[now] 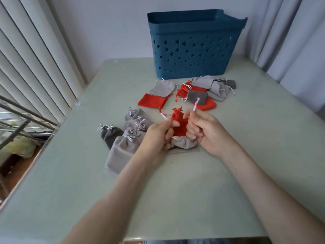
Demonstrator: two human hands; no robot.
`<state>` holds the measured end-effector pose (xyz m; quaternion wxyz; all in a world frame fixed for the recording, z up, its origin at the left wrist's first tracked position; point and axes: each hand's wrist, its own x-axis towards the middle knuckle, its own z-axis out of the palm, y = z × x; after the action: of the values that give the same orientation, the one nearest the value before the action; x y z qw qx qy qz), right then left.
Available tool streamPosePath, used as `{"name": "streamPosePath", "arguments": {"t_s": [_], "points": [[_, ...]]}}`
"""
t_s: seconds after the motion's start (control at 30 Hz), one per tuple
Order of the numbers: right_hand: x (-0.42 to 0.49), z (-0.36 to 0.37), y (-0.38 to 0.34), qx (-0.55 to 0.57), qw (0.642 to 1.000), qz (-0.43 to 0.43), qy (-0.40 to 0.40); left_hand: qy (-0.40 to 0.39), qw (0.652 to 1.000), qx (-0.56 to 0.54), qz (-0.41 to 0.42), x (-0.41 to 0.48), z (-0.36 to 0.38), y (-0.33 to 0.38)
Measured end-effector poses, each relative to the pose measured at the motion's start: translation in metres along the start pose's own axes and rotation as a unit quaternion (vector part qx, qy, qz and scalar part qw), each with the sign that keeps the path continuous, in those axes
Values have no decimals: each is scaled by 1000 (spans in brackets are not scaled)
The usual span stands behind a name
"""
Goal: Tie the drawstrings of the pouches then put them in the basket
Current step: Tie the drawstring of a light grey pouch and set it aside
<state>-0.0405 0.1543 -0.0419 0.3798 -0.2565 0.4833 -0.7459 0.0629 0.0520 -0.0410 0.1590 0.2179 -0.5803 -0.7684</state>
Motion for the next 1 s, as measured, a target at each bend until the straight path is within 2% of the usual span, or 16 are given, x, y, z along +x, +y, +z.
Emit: {"name": "streamPosePath", "arguments": {"t_s": [0.1, 0.17, 0.23, 0.37, 0.5, 0.67, 0.8, 0.9, 1.0], "points": [[-7, 6, 4, -165, 986, -27, -25, -7, 994, 106, 14, -1, 1, -4], [-9, 9, 7, -220, 974, -36, -32, -4, 988, 147, 44, -6, 3, -4], [-10, 12, 8, -230, 972, -37, -24, -20, 982, 175, 65, -11, 6, -2], [-10, 16, 7, -243, 969, -41, -16, -52, 979, 188, 53, -16, 6, -1], [-15, 17, 6, -249, 965, -47, -59, -28, 967, 242, 76, -17, 4, -4], [-15, 17, 5, -251, 964, -14, -84, 43, 968, 239, 61, -9, -1, -10], [-13, 15, 6, -264, 962, -12, -65, 81, 969, 224, 69, -6, 3, -10], [-12, 15, 6, -261, 964, -21, -43, 79, 972, 207, 77, -5, 4, -9], [-10, 11, 7, -255, 966, -34, 3, 69, 985, 133, 83, -5, 3, -6]]}}
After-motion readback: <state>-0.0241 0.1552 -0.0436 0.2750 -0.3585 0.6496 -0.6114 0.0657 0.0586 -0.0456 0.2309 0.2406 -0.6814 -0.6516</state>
